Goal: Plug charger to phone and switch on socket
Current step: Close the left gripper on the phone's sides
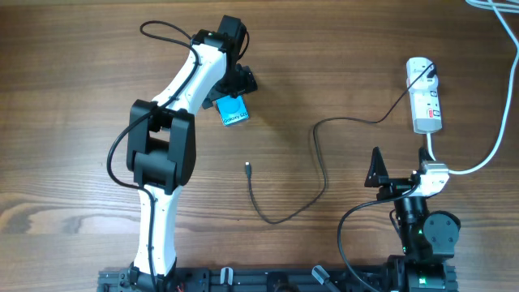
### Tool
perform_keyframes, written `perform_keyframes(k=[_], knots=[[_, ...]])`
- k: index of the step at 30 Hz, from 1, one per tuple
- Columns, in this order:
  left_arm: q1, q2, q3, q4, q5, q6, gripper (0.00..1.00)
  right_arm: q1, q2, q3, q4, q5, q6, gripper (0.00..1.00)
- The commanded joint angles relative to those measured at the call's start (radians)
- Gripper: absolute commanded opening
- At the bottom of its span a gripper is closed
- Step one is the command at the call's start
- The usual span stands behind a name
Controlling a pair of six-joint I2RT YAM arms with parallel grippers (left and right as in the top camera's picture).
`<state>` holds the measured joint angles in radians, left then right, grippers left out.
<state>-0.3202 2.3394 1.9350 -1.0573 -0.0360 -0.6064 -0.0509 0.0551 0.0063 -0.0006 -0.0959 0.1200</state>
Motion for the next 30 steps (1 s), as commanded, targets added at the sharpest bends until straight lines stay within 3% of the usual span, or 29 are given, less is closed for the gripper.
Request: perform_keyframes(k=[1,9,27,30], knots=[[0.005,0.016,-0.008,0.008,0.001,0.015,1.0,0.002,-0.002,-0.001,0.003,0.014,0.013,1.0],[0.006,0.016,-0.097,0.08,0.001,0.015,1.0,0.002,-0.002,-0.001,0.003,0.014,0.013,1.0],[0.008,0.016,-0.132,0.081,0.0,0.016,1.0,0.002,-0.002,-0.001,0.003,0.014,0.013,1.0],[0.008,0.016,-0.132,0.082,0.001,0.016,0.95,0.002,-0.002,-0.001,0.003,0.014,0.013,1.0]])
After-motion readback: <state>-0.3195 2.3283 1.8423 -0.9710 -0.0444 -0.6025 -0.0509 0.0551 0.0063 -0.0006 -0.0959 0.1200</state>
